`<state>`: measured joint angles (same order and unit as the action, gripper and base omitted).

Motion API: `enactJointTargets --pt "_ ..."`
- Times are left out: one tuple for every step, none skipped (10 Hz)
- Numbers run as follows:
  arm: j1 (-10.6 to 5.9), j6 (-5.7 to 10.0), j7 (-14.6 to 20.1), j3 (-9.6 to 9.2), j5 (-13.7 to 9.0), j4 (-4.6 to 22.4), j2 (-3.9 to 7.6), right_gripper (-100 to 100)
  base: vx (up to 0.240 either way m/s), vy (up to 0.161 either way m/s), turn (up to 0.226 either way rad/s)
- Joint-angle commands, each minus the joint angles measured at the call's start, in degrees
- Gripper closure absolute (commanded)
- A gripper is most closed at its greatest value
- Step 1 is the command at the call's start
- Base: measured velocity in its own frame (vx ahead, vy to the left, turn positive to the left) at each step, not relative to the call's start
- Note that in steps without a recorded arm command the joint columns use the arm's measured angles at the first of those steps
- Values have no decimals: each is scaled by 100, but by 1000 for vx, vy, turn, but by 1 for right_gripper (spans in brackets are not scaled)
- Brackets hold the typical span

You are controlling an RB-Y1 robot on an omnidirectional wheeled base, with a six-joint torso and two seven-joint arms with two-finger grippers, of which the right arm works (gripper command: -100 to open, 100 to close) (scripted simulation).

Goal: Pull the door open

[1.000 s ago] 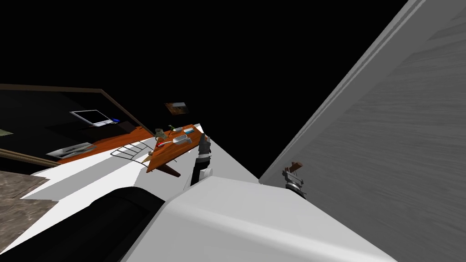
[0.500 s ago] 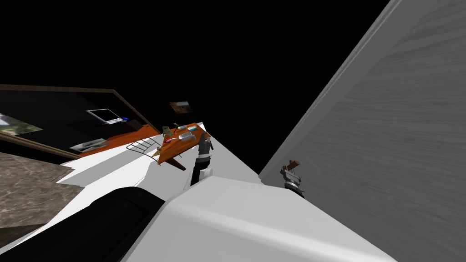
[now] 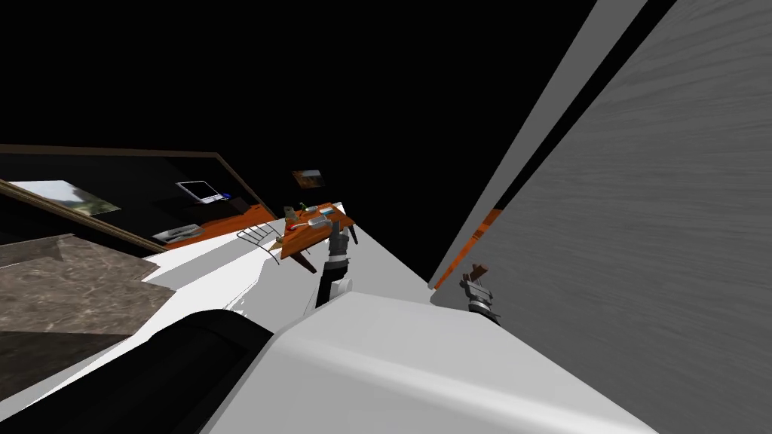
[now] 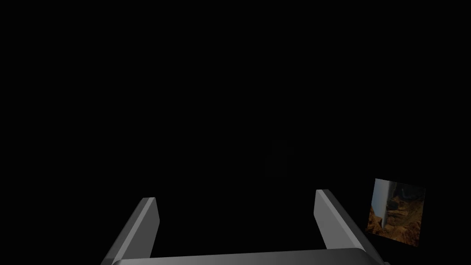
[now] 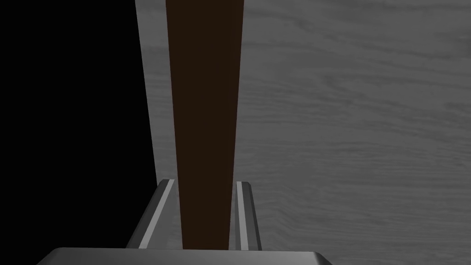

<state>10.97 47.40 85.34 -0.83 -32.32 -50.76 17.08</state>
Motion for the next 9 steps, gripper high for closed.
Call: enactJointTargets --pt "41 22 63 -96 55 -43 40 100 -165 3 59" --pt "67 37 104 -159 91 -72 67 100 -263 -6 73" --pt "113 62 175 -267 152 -120 112 100 -280 -11 82" --pt "160 88 248 -378 215 -171 158 100 -304 -22 97" --pt "202 112 314 -478 273 -216 201 100 -313 -29 84" --pt "234 129 364 -554 316 -250 232 100 -285 -8 56" --pt "231 109 320 -503 287 -275 209 100 -127 9 21" --pt "311 166 418 -633 360 -295 266 100 -151 -18 92" --pt "345 203 468 -687 393 -311 306 100 -235 -13 92"
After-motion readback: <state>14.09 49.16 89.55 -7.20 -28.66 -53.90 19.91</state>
